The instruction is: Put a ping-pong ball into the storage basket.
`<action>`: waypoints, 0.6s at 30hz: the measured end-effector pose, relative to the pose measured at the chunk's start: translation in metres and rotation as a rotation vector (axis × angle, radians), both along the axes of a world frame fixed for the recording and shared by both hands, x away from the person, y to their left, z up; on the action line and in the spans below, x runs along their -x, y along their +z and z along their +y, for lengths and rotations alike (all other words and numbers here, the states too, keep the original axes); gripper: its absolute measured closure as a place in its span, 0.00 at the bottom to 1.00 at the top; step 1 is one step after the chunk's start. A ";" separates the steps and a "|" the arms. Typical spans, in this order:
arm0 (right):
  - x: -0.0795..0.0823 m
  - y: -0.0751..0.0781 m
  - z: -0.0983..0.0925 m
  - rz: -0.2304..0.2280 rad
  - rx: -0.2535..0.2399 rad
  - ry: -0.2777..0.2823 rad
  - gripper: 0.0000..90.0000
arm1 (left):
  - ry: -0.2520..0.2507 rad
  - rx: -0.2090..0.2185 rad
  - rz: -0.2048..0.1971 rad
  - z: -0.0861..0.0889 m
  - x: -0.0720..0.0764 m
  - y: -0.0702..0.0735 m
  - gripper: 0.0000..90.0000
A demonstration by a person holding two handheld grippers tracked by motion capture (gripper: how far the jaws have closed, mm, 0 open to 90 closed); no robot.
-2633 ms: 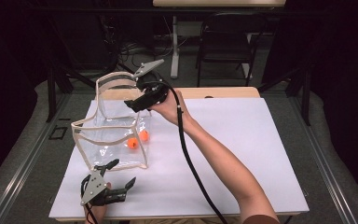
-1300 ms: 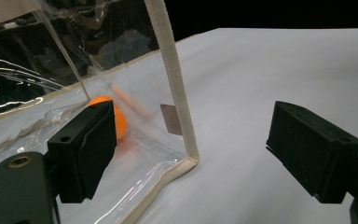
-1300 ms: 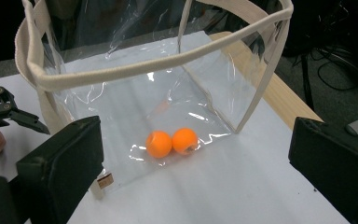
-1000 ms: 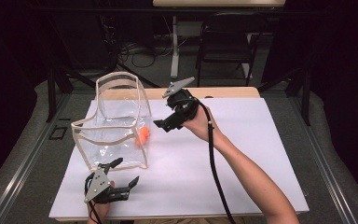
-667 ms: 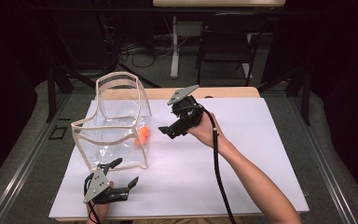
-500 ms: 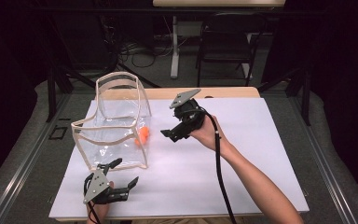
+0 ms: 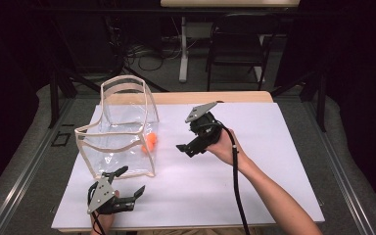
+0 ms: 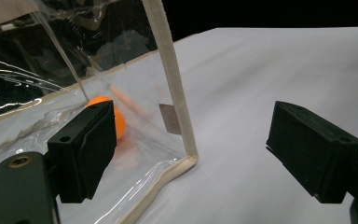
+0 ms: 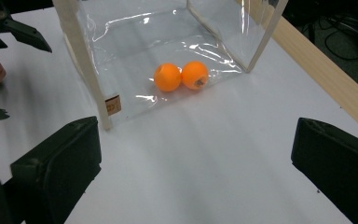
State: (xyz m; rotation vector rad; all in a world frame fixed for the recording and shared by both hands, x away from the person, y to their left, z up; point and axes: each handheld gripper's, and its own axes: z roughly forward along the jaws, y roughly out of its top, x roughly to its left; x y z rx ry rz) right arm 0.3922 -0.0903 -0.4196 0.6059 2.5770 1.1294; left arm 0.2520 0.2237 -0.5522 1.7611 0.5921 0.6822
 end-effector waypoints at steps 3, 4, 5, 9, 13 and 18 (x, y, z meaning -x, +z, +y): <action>0.002 -0.004 -0.003 0.004 0.010 -0.001 0.01 | 0.001 0.003 0.001 0.000 0.000 0.000 0.17; 0.003 -0.005 -0.004 0.005 0.011 -0.002 0.01 | 0.001 0.002 0.001 -0.001 0.000 0.000 0.17; 0.004 -0.006 -0.005 0.005 0.012 -0.003 0.01 | 0.000 0.002 0.001 -0.001 0.000 0.000 0.17; 0.007 -0.010 -0.009 0.010 0.017 -0.008 0.01 | -0.001 -0.004 0.002 -0.001 0.000 0.000 0.17; 0.012 -0.014 -0.013 0.013 0.026 -0.007 0.01 | -0.001 -0.003 0.003 -0.001 0.000 0.000 0.17; 0.017 -0.022 -0.020 0.016 0.045 -0.012 0.01 | 0.002 0.000 0.001 0.000 0.000 0.000 0.17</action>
